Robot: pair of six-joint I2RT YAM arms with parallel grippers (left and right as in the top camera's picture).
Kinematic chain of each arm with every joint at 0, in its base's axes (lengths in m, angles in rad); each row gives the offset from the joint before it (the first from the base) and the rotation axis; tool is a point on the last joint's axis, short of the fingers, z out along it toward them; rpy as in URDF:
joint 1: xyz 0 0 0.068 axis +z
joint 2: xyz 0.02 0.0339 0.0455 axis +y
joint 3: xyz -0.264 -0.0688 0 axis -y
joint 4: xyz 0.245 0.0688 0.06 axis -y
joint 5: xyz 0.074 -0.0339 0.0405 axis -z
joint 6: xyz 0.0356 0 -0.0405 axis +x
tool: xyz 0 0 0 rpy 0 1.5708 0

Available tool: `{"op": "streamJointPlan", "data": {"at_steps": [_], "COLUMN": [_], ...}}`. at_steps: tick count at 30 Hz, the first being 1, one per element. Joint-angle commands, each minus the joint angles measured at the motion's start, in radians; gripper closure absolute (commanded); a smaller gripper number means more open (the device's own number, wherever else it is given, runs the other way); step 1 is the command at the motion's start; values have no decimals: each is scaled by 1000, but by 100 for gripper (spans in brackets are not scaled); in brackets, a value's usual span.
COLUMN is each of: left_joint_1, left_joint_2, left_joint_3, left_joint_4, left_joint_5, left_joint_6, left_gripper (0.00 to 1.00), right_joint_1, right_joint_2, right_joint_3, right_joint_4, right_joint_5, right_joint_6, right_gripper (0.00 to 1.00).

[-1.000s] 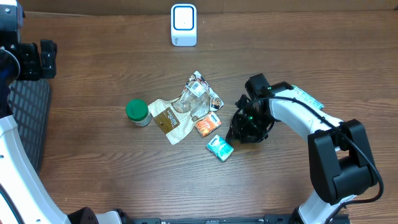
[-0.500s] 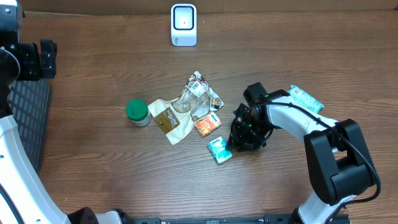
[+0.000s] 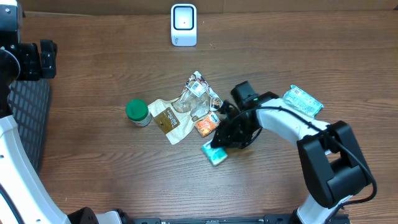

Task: Scan the item barcode
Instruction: 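Reach the right gripper down and grasp the blue Kleenex pack, then lift the blue Kleenex pack and carry it toward the scanner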

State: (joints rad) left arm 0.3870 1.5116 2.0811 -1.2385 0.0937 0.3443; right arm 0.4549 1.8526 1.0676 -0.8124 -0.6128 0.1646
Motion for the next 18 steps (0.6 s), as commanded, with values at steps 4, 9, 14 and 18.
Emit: {"op": "streamJointPlan", "data": {"at_steps": [4, 9, 14, 18], "left_joint_1": [5, 5, 5, 5], "left_joint_2": [-1, -1, -1, -1], "left_joint_3": [3, 3, 3, 3], "left_joint_4": [-1, -22, -23, -23], "left_joint_5": [3, 3, 3, 3], "left_joint_6": [15, 15, 15, 15], "left_gripper": [1, 1, 0, 1], "right_joint_1": [22, 6, 20, 51], "right_joint_2": [-13, -61, -110, -109], "right_joint_3": [66, 171, 178, 151], "right_joint_4": [-16, -142, -259, -297], "right_joint_5": [-40, -13, 116, 175], "right_joint_6": [-17, -41, 17, 51], "right_gripper": [67, 67, 61, 60]}}
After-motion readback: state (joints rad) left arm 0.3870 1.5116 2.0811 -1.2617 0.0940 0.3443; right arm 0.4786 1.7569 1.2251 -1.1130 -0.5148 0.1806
